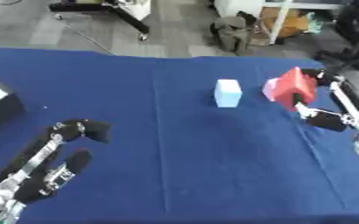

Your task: Pick up the objects with one hand, pass them to the other hand, and then place them into the box on the other side of the table.

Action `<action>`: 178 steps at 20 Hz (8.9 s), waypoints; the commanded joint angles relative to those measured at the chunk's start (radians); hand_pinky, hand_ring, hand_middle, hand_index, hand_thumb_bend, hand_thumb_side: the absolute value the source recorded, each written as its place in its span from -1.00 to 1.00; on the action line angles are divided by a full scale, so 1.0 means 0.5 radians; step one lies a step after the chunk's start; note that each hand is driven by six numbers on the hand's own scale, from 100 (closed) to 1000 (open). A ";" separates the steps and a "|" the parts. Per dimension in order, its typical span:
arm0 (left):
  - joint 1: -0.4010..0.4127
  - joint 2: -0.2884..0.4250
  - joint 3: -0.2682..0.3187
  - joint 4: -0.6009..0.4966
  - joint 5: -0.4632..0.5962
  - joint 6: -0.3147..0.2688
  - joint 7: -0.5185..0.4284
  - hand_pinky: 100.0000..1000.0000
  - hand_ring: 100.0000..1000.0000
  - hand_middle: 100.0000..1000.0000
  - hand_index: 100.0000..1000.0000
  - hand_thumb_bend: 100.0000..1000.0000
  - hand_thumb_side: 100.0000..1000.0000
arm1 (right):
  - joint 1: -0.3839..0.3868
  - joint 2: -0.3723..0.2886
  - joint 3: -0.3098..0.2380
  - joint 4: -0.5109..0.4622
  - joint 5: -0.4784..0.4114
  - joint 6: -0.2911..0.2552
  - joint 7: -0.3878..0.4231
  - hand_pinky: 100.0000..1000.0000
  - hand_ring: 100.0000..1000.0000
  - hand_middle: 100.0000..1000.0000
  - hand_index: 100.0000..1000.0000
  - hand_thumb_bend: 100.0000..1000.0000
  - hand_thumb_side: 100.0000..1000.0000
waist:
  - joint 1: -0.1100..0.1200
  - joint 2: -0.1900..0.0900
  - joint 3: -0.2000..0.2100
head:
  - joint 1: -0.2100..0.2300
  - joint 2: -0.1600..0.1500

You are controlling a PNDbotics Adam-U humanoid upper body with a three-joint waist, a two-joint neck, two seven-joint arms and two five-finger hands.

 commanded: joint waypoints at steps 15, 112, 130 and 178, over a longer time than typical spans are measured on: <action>-0.293 -0.064 -0.234 0.391 0.608 0.247 -0.011 0.31 0.38 0.11 0.63 -0.01 1.00 | -0.296 0.487 0.493 -0.634 -0.084 -0.114 0.301 0.46 0.31 -0.42 0.13 -1.00 -1.00 | 0.019 0.010 0.024 | 0.108 -0.005; -0.581 0.028 -0.517 0.162 2.595 0.792 0.293 -0.11 -0.26 -0.58 -0.11 -0.70 0.49 | -0.281 0.532 0.678 -0.634 -0.354 -0.249 0.719 0.90 0.93 1.00 1.00 -1.00 -0.36 | 0.006 0.044 0.018 | 0.048 -0.005; -0.562 0.077 -0.449 0.192 2.509 0.742 0.308 -0.11 -0.26 -0.59 -0.12 -0.73 0.50 | -0.282 0.572 0.548 -0.634 -0.148 -0.153 0.268 0.85 0.86 1.00 1.00 -1.00 -1.00 | 0.015 0.047 0.005 | 0.222 -0.005; -1.193 1.088 -0.019 2.108 0.119 1.575 1.648 0.24 -0.05 -0.27 0.17 0.65 -0.69 | -0.298 0.628 0.444 -0.634 -0.027 -0.082 0.178 0.86 0.84 1.00 1.00 -1.00 -1.00 | 0.086 0.077 -0.148 | 0.837 -0.168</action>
